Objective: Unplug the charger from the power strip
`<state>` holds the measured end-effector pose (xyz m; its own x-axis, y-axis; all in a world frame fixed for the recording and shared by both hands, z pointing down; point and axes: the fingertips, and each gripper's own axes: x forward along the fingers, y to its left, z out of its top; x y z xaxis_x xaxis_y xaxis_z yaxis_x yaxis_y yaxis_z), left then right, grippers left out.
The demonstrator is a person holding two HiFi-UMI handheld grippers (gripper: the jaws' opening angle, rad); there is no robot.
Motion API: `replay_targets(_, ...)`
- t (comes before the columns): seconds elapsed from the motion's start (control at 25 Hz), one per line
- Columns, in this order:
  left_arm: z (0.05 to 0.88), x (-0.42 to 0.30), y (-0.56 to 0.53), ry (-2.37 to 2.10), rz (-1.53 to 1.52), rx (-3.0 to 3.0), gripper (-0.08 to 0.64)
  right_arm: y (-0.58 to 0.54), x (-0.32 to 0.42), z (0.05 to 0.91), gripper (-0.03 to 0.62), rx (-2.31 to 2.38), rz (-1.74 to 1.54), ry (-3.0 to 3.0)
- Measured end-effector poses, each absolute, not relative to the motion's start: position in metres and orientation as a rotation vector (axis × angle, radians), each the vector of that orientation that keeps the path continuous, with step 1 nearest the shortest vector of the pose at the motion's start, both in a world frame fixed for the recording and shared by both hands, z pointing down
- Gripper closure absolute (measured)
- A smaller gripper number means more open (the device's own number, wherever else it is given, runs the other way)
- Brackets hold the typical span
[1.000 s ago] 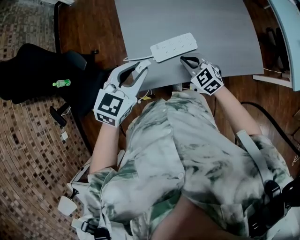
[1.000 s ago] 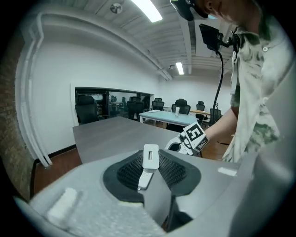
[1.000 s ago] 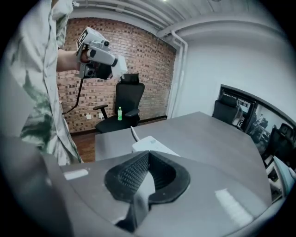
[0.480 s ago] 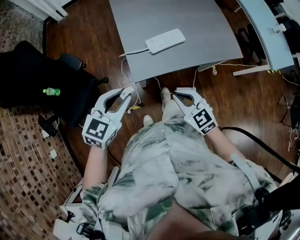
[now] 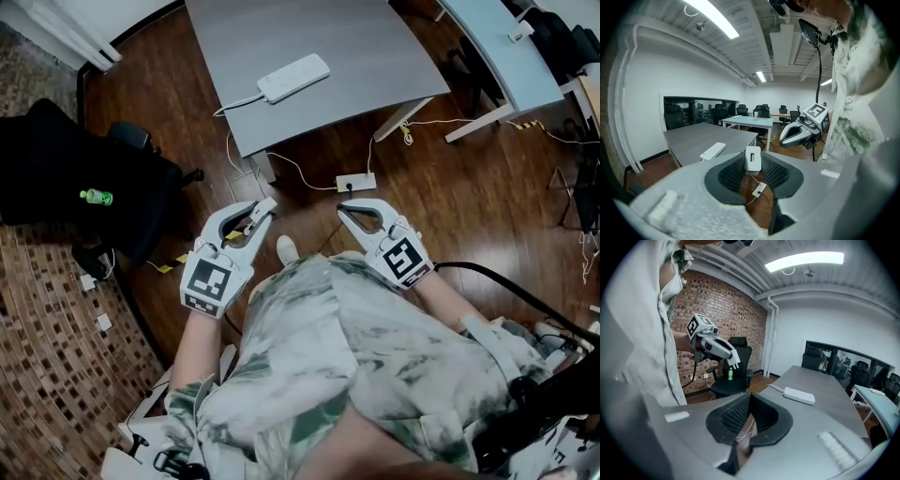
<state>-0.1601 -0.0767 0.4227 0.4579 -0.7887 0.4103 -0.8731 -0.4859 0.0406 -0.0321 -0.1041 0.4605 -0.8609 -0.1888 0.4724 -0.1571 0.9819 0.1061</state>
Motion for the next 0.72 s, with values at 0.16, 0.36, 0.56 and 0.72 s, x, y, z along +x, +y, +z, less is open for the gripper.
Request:
replay_targets(0.16, 0.417, -0.108, -0.055, -1.454, 0.521, 2.463, 0.451, -0.071, 0.022, 0.459, 0.589, 0.202, -0.226, -2.606)
replay_targets(0.36, 0.409, -0.043, -0.020, -1.502, 0.549, 2.418, 0.451, -0.030, 0.097, 0.456, 0.588, 0.156, -0.226, -2.637)
replay_targets(0.56, 0.406, 0.018, 0.030, -1.515, 0.547, 2.352, 0.451, 0.005, 0.148, 0.461, 0.589, 0.103, -0.209, -2.669)
replay_targets(0.72, 0.400, 0.042, 0.073, -1.501, 0.568, 2.331, 0.451, 0.037, 0.171, 0.459, 0.588, 0.118, -0.152, -2.705)
